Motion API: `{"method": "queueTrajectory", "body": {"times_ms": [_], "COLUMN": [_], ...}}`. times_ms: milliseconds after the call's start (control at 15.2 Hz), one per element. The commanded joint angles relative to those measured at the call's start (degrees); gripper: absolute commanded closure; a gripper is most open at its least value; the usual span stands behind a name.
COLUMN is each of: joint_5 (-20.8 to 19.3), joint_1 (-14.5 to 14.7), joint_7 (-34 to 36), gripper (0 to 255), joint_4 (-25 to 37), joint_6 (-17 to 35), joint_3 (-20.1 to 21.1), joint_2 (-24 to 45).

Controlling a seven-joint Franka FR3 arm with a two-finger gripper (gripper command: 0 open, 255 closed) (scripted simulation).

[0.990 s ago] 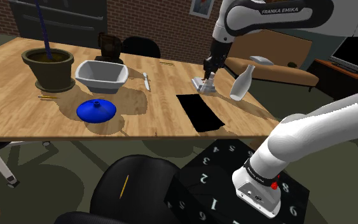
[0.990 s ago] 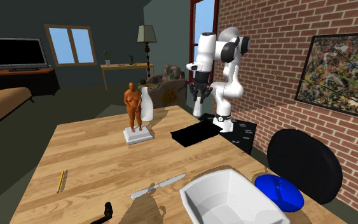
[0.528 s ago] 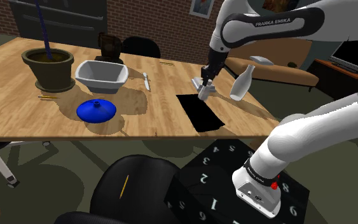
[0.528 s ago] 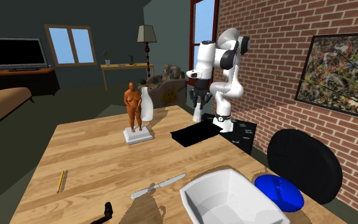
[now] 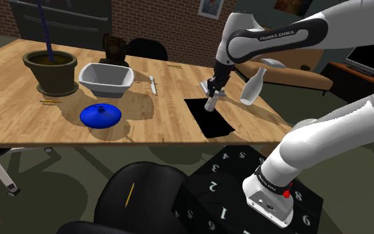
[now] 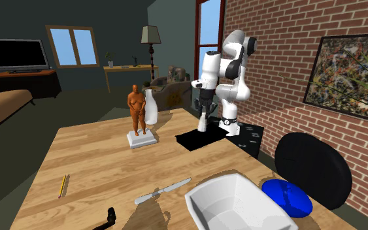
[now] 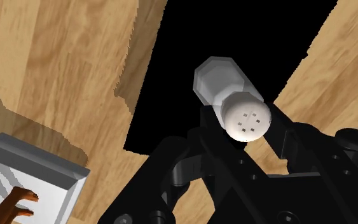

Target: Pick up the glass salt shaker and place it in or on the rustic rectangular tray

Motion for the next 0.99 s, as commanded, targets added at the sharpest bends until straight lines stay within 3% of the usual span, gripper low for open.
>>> {"method": "queueTrajectory", "body": {"times_ms": [0, 594, 660, 924], "joint_5": [-0.07, -0.18, -0.18, -0.18], "joint_1": [0.03, -0.01, -0.01, -0.01], "joint_7": [0.33, 0.49, 0.49, 0.49], "gripper": [255, 255, 0, 0], "joint_4": [-1.1, -2.0, -2.0, -2.0], "joint_6": [1.8, 3.3, 3.3, 3.3], "joint_3": [0.1, 0.09, 0.09, 0.09], "joint_2": [0.68, 1.29, 1.29, 1.29]}}
